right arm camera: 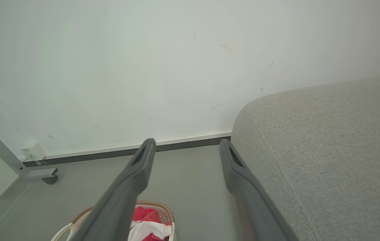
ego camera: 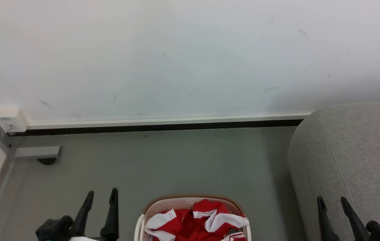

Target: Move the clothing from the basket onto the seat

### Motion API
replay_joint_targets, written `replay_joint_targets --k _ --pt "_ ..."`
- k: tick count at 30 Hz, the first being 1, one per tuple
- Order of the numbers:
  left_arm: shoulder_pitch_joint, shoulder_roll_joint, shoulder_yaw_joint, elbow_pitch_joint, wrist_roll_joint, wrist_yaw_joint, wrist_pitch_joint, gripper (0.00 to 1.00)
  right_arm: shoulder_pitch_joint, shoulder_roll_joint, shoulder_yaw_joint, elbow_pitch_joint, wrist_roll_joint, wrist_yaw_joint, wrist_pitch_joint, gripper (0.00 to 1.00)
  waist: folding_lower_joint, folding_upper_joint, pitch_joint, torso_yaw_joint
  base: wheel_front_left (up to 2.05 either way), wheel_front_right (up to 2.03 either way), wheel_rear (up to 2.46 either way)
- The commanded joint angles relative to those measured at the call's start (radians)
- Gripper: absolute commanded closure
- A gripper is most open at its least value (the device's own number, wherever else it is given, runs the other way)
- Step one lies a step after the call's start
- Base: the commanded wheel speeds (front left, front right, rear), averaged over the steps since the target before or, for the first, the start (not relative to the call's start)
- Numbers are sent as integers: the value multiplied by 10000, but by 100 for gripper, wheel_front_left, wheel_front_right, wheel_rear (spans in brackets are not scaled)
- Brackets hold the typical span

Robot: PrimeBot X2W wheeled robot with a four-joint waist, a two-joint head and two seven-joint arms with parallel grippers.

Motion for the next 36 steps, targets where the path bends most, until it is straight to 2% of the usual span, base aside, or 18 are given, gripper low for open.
replay_joint_targets --k 1,36 --pt "59 93 6 -72 244 25 -45 0 42 -63 -3 -1 -239 -15 -50 0 0 0 2 -3 0 0 0" --pt "234 61 123 379 2542 -122 -710 0 193 -81 5 215 -2237 -21 -727 0 -1 0 34 -85 0 0 0"
